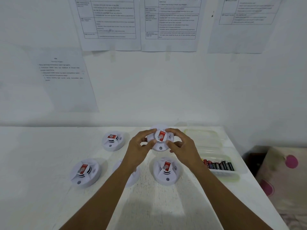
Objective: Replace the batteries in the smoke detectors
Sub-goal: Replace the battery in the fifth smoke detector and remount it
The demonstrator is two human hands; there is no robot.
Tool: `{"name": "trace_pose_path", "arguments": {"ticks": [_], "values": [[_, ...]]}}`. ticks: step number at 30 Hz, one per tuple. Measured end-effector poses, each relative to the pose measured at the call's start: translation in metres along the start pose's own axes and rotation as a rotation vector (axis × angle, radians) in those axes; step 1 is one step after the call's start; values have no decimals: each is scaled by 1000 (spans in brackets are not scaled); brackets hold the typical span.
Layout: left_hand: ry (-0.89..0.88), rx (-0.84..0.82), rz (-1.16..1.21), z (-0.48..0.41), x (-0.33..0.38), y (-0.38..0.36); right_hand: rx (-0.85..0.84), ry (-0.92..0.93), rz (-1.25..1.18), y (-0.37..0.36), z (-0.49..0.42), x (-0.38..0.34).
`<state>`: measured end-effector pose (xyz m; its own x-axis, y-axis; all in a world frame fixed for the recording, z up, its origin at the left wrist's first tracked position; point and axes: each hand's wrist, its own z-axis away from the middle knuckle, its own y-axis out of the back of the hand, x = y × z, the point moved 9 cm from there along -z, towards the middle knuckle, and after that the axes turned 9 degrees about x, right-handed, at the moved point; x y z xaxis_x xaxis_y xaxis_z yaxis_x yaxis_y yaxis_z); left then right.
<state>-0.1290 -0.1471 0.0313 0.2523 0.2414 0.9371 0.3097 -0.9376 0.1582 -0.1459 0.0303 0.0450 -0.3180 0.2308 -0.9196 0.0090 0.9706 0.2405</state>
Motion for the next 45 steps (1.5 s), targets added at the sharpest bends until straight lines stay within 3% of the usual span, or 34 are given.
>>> {"name": "trace_pose_path", "arguments": {"ticks": [13, 22, 30, 37, 41, 45], "values": [[-57, -58, -5, 1, -3, 1, 6, 58, 44, -5, -4, 6], [-74, -163, -316, -44, -33, 5, -94, -11, 277, -35, -42, 27], [65, -256, -531, -56, -76, -1, -221, -115, 425, -63, -61, 66], [105, -207, -552, -56, -83, -1, -164, -153, 458, -65, -60, 80], [107, -252, -572, -56, -81, -4, -214, -107, 516, -67, -59, 66], [-104, -45, -541, -46, -44, 4, -226, -101, 483, -57, -51, 37]]}}
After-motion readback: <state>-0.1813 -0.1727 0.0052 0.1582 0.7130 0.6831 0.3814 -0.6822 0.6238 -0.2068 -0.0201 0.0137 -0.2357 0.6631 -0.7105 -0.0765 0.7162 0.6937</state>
